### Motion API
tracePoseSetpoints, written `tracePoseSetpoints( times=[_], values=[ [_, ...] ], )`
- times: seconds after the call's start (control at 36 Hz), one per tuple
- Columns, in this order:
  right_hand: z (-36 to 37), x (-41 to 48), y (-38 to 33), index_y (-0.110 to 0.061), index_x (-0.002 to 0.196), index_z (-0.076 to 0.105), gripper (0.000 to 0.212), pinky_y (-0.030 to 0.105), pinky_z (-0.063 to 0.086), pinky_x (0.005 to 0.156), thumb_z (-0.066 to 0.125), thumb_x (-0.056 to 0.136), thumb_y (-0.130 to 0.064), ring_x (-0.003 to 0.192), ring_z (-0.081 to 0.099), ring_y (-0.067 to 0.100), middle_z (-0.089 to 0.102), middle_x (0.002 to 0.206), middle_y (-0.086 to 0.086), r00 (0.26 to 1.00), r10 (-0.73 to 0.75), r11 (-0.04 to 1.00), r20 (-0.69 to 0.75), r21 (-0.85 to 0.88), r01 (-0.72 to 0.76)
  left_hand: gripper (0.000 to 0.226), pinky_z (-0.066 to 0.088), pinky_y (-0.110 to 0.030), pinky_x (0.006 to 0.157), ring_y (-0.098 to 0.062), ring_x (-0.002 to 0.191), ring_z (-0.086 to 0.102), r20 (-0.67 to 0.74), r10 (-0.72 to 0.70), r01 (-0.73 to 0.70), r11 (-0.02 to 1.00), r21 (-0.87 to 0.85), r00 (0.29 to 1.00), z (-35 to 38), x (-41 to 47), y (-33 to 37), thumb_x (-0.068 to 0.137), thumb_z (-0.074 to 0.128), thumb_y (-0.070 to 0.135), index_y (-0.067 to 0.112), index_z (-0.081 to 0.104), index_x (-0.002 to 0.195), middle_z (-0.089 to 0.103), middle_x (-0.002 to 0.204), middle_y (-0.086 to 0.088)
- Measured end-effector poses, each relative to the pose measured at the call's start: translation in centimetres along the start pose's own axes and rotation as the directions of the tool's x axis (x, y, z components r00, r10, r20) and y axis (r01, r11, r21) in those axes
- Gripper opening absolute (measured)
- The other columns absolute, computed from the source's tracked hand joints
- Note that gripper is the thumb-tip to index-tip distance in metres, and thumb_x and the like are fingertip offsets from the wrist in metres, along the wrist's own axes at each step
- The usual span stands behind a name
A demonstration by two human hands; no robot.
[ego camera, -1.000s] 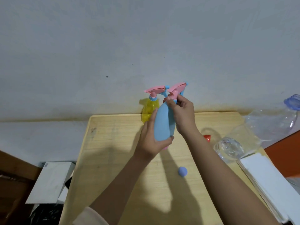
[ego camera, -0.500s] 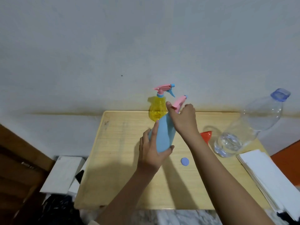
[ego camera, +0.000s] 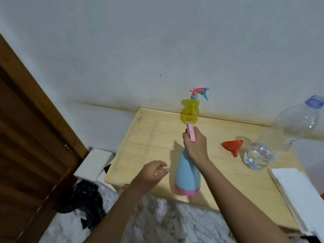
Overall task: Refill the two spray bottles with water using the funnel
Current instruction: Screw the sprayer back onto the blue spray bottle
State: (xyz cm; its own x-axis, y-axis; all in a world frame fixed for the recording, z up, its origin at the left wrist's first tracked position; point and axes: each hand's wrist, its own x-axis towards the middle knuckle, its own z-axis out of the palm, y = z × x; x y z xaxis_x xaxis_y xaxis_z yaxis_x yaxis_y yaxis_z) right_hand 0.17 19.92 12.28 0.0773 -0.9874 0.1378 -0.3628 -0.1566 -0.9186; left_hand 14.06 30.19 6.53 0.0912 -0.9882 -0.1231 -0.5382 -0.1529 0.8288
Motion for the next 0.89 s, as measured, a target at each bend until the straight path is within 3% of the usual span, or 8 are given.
tracePoseSetpoints(
  times=[0.14, 0.22, 0.28, 0.5, 0.64, 0.72, 0.78, 0.89],
  values=[
    [2.3, -2.8, 1.8, -0.004, 0.066, 0.042, 0.015, 0.033, 0.029, 0.056, 0.047, 0.074, -0.016, 0.060, 0.038, 0.021, 0.044, 0.066, 0.011, 0.983, 0.103, 0.992, 0.153, -0.086, -0.091, 0.079, 0.037, -0.031, 0.072, -0.021, 0.088, 0.051, 0.189, -0.261, 0.190, 0.925, 0.328, 0.947, -1.7, -1.1, -2.2, 0.071, 0.050, 0.073, 0.002, 0.059, 0.105, 0.059, 0.100, -0.014],
    [3.5, -4.0, 2.5, -0.006, 0.065, 0.040, 0.019, 0.032, 0.030, 0.060, 0.050, 0.081, -0.004, 0.062, 0.038, 0.021, 0.042, 0.066, 0.009, 0.956, 0.210, 0.977, 0.203, -0.061, -0.202, 0.029, 0.038, -0.027, 0.070, -0.018, 0.087, 0.048, 0.196, -0.392, 0.282, 0.860, 0.426, 0.899, -1.9, -1.8, -3.6, 0.092, 0.057, 0.038, 0.011, 0.051, 0.101, 0.050, 0.104, -0.007],
    [4.2, -4.7, 2.7, -0.010, 0.061, 0.033, 0.026, 0.031, 0.028, 0.059, 0.048, 0.081, -0.002, 0.059, 0.033, 0.018, 0.038, 0.062, 0.003, 0.939, 0.246, 0.969, 0.239, -0.061, -0.238, 0.026, 0.041, -0.028, 0.073, -0.022, 0.090, 0.052, 0.209, -0.432, 0.298, 0.832, 0.467, 0.878, -1.8, -2.2, -4.2, 0.093, 0.055, 0.030, 0.008, 0.053, 0.108, 0.051, 0.110, -0.009],
    [5.8, -6.4, 2.3, -0.014, 0.057, 0.025, 0.035, 0.030, 0.026, 0.058, 0.044, 0.083, 0.000, 0.054, 0.024, 0.015, 0.031, 0.060, -0.006, 0.904, 0.320, 0.946, 0.282, -0.046, -0.321, 0.014, 0.038, -0.027, 0.074, -0.020, 0.087, 0.048, 0.216, -0.461, 0.300, 0.801, 0.518, 0.860, -1.6, -3.6, -5.1, 0.092, 0.055, 0.023, 0.013, 0.044, 0.091, 0.046, 0.087, -0.001],
    [6.6, -6.8, 2.2, -0.010, 0.063, 0.042, 0.023, 0.028, 0.027, 0.058, 0.045, 0.083, -0.001, 0.056, 0.032, 0.017, 0.042, 0.065, -0.005, 0.887, 0.358, 0.930, 0.293, -0.034, -0.365, 0.034, 0.036, -0.026, 0.065, -0.017, 0.080, 0.047, 0.209, -0.485, 0.336, 0.801, 0.495, 0.849, -1.4, -4.2, -6.0, 0.091, 0.055, 0.022, 0.023, 0.032, 0.067, 0.032, 0.072, 0.007],
    [7.0, -7.0, 2.1, -0.017, 0.080, 0.051, 0.017, 0.028, 0.026, 0.054, 0.042, 0.081, -0.003, 0.058, 0.034, 0.020, 0.046, 0.070, 0.008, 0.874, 0.383, 0.921, 0.301, -0.052, -0.385, 0.034, 0.033, -0.022, 0.058, -0.012, 0.071, 0.045, 0.209, -0.481, 0.338, 0.807, 0.483, 0.851, -1.4, -4.5, -6.5, 0.091, 0.055, 0.022, 0.023, 0.032, 0.066, 0.035, 0.075, 0.006],
    [7.2, -7.1, 2.1, -0.016, 0.083, 0.054, 0.015, 0.027, 0.028, 0.054, 0.042, 0.081, -0.006, 0.061, 0.036, 0.021, 0.041, 0.071, 0.009, 0.851, 0.437, 0.896, 0.293, -0.051, -0.442, 0.032, 0.037, -0.024, 0.065, -0.014, 0.083, 0.047, 0.210, -0.466, 0.320, 0.811, 0.490, 0.860, -1.5, -4.7, -6.7, 0.091, 0.056, 0.023, 0.021, 0.035, 0.067, 0.045, 0.087, -0.001],
    [7.4, -7.2, 2.2, -0.012, 0.061, 0.038, 0.022, 0.027, 0.027, 0.053, 0.045, 0.081, -0.008, 0.063, 0.036, 0.021, 0.049, 0.081, 0.014, 0.831, 0.485, 0.868, 0.271, -0.038, -0.494, 0.023, 0.033, -0.018, 0.057, -0.016, 0.086, 0.048, 0.198, -0.454, 0.322, 0.821, 0.471, 0.869, -1.7, -4.8, -7.0, 0.091, 0.057, 0.020, 0.016, 0.044, 0.071, 0.053, 0.102, -0.013]
  ],
)
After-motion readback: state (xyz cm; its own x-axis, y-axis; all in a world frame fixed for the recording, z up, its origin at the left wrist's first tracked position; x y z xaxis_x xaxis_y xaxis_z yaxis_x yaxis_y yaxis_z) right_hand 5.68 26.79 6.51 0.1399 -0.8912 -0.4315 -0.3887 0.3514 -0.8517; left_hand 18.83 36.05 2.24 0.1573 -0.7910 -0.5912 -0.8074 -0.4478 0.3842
